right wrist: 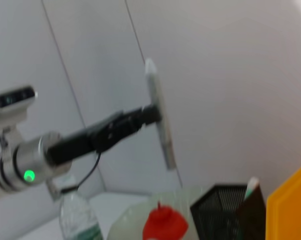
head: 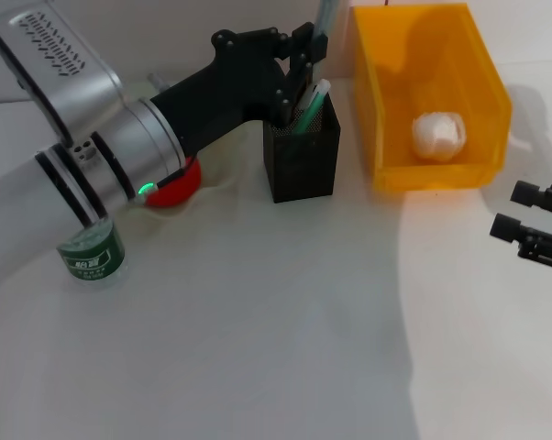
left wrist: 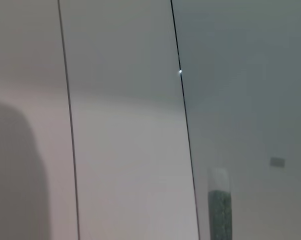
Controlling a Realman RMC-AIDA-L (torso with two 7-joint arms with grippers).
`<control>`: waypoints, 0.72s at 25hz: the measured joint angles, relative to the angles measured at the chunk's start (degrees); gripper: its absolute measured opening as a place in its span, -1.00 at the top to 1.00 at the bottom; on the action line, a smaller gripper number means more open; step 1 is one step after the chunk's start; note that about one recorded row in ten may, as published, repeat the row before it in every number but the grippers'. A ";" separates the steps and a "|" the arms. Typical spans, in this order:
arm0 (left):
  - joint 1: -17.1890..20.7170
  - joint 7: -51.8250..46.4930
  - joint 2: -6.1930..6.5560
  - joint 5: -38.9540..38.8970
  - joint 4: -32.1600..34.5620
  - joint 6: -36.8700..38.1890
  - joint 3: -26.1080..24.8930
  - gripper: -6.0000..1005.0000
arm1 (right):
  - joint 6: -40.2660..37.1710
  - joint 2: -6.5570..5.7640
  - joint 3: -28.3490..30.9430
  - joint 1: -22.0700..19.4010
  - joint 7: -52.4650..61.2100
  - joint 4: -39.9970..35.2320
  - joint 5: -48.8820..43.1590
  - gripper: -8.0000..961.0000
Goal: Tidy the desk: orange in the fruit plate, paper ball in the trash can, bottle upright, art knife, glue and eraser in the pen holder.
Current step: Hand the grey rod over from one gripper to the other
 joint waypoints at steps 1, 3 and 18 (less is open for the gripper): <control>0.59 -1.34 0.13 0.10 0.03 1.21 0.02 0.76 | -0.66 -0.02 0.79 -0.12 -0.05 0.00 1.26 -0.46; 1.38 -2.57 0.26 0.30 0.03 2.74 0.07 0.76 | -2.57 -0.41 2.34 -0.54 -0.06 0.07 6.10 -0.46; 8.79 -4.44 0.41 4.71 -0.15 13.16 6.59 0.77 | -12.71 -2.41 -2.32 3.26 2.44 0.25 14.56 -0.45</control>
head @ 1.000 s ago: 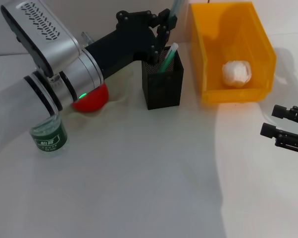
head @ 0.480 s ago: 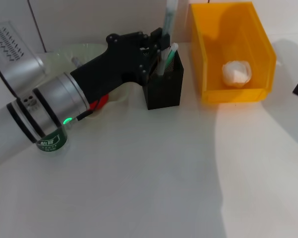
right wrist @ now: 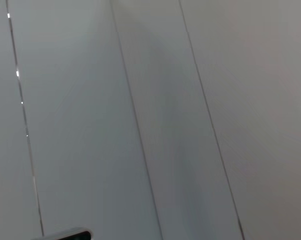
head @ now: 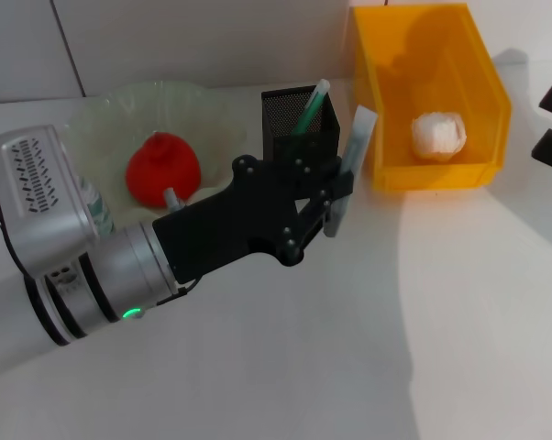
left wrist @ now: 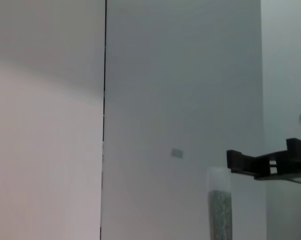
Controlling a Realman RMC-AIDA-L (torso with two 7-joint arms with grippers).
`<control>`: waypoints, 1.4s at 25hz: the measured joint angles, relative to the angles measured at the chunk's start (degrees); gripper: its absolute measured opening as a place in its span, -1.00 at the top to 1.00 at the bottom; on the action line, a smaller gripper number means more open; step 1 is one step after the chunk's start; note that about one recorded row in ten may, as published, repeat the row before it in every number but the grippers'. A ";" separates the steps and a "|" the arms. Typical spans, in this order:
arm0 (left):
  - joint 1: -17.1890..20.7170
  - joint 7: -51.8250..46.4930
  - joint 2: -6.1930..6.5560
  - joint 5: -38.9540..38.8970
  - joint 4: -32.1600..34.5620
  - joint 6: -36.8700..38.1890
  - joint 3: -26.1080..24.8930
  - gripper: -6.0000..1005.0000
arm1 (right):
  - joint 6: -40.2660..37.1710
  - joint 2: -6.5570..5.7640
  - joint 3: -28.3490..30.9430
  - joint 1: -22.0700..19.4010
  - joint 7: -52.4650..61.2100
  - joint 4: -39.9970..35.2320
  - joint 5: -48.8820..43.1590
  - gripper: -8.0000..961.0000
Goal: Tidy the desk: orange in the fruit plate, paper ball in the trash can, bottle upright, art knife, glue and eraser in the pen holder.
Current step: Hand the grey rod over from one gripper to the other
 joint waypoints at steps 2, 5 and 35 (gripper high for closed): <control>0.19 -0.07 -0.09 0.95 -0.01 0.14 0.06 0.77 | -0.08 0.05 -0.52 0.40 0.01 -0.03 -0.02 -0.45; 0.28 -0.12 -0.17 1.70 0.03 0.16 0.20 0.77 | 0.23 0.43 -3.57 1.86 0.00 0.03 -0.10 -0.45; -1.87 -2.03 -0.31 4.75 -0.06 -1.50 0.77 0.77 | 6.85 2.49 -9.25 7.73 -0.67 1.22 -6.93 -0.44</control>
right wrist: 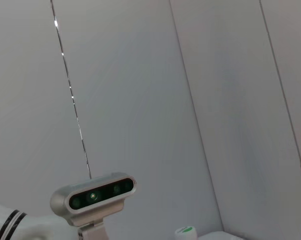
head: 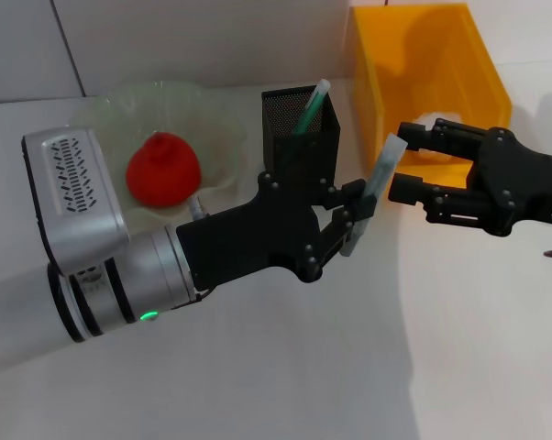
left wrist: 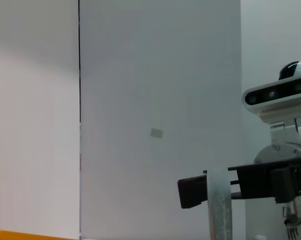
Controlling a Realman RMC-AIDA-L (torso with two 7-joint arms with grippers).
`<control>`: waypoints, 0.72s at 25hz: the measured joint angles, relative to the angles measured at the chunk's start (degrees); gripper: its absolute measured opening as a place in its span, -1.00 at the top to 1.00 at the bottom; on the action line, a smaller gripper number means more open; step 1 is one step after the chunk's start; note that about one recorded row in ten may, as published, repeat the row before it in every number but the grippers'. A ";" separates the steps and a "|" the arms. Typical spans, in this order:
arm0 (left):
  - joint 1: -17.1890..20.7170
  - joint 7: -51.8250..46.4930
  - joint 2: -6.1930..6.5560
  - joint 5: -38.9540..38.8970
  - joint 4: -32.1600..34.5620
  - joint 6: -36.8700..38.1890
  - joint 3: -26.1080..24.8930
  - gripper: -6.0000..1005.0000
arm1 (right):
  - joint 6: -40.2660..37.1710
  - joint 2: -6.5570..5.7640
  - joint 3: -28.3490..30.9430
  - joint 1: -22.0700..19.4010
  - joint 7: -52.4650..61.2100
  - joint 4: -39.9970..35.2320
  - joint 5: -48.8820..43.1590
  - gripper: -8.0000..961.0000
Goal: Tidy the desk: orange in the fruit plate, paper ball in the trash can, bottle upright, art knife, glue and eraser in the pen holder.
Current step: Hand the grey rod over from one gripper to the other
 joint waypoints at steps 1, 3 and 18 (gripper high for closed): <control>0.00 0.00 0.00 0.00 0.00 0.00 0.00 0.77 | 0.18 0.00 -0.19 0.11 0.00 0.02 0.00 -0.44; 0.01 -0.02 0.00 0.01 0.03 0.00 0.02 0.77 | 0.93 0.03 -0.63 0.26 0.00 0.06 0.00 -0.44; -0.09 -0.13 0.19 0.04 0.18 -0.07 0.60 0.77 | 2.70 0.01 -2.74 1.18 0.84 0.48 0.00 0.01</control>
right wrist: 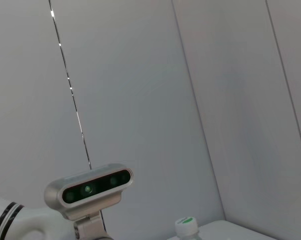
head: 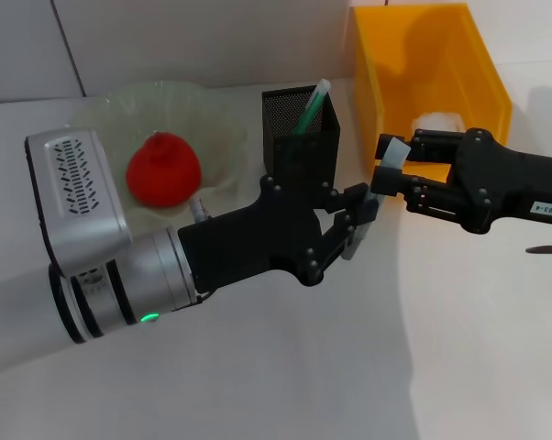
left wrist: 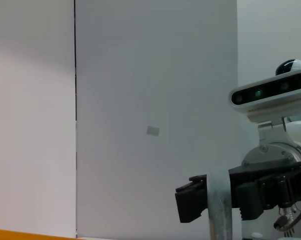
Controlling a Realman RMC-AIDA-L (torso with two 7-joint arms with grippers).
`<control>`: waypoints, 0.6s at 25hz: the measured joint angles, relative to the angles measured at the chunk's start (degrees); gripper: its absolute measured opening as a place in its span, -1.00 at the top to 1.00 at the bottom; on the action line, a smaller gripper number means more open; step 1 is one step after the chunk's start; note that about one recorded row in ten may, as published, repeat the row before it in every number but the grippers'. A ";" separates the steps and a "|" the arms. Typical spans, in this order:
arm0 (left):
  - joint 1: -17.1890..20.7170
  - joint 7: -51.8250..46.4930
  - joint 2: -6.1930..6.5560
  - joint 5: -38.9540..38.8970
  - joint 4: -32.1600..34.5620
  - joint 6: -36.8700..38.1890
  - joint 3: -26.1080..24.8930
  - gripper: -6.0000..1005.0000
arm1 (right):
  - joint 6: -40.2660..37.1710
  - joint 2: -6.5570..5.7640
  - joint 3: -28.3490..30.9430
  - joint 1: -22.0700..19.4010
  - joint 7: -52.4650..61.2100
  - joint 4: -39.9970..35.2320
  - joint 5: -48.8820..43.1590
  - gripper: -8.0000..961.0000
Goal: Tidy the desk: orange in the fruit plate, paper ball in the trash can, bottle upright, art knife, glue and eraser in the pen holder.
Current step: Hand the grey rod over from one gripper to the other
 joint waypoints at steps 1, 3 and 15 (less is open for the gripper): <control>0.00 0.00 0.00 0.00 0.00 0.00 0.00 0.77 | 0.01 0.00 -0.01 0.01 -0.03 0.00 0.00 0.02; -0.01 -0.05 0.00 0.00 -0.06 -0.01 0.00 0.77 | 0.16 0.00 -0.02 0.01 -0.03 0.00 0.00 0.02; 0.00 -0.84 0.04 0.00 -0.12 -0.01 0.00 0.77 | 1.37 -0.01 -1.15 0.01 0.21 0.08 -0.02 0.42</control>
